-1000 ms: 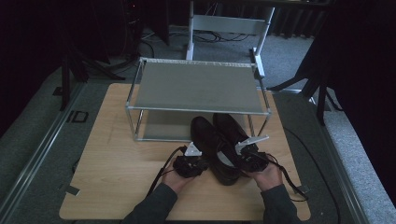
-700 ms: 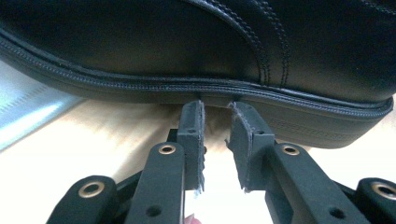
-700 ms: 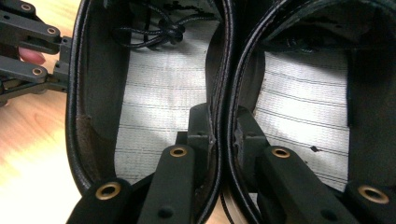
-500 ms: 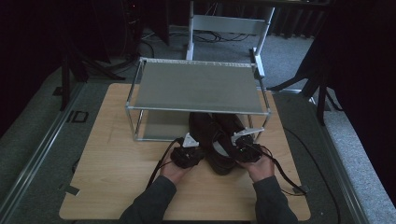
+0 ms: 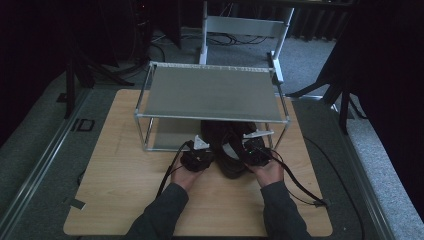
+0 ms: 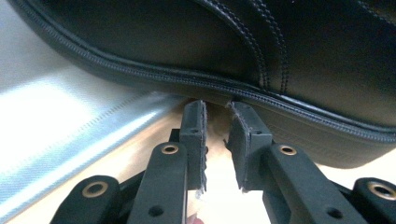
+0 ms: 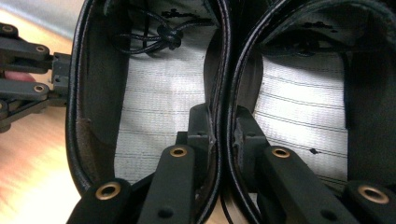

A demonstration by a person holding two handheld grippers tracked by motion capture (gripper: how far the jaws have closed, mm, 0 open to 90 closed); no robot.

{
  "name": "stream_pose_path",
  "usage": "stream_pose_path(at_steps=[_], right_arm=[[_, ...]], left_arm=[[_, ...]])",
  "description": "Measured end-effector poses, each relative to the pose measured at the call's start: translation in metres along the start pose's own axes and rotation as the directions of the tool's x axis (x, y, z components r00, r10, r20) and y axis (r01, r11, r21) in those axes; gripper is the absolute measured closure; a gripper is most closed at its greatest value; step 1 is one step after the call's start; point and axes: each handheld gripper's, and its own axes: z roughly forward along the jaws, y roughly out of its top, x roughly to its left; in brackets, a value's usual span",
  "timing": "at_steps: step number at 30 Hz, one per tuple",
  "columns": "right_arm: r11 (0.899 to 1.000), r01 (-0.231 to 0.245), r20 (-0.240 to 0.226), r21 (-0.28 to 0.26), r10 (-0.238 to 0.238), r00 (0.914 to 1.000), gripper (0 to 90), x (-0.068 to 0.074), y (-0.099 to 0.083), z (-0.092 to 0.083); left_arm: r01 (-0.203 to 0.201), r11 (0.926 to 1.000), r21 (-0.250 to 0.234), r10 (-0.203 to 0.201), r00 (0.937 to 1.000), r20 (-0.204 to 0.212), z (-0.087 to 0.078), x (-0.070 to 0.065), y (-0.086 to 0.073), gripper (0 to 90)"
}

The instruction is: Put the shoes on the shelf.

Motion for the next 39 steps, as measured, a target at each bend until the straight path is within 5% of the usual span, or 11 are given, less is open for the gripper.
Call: stream_pose_path(at_steps=[11, 17, 24, 32, 39], right_arm=[[0.998, -0.059, 0.017, -0.029, 0.06, 0.9981, 80.4, 0.001, 0.012, 0.011], [0.994, -0.098, 0.028, -0.046, 0.099, 0.9947, 80.4, 0.0, 0.015, 0.017], [0.995, -0.081, 0.096, -0.063, 0.087, 0.9916, 80.3, 0.01, 0.023, 0.022], [0.984, -0.155, 0.093, -0.091, 0.164, 0.9821, 80.2, 0.013, 0.026, 0.034], [0.977, -0.17, 0.127, -0.132, 0.186, 0.9742, 80.2, 0.019, 0.027, 0.043]], left_arm=[[0.039, 0.9984, -0.04, -0.041, 0.9973, -0.06, 0.006, 0.006, 0.007, 83.2], [0.026, 0.9991, -0.035, -0.03, 0.994, -0.106, 0.012, 0.004, 0.012, 89.0], [0.049, 0.9973, -0.055, -0.057, 0.986, -0.157, 0.018, 0.008, 0.015, 89.7], [0.06, 0.996, -0.067, -0.072, 0.9768, -0.201, 0.024, 0.016, 0.017, 89.8], [0.053, 0.9937, -0.099, -0.077, 0.9633, -0.257, 0.032, 0.018, 0.017, 90.0]])
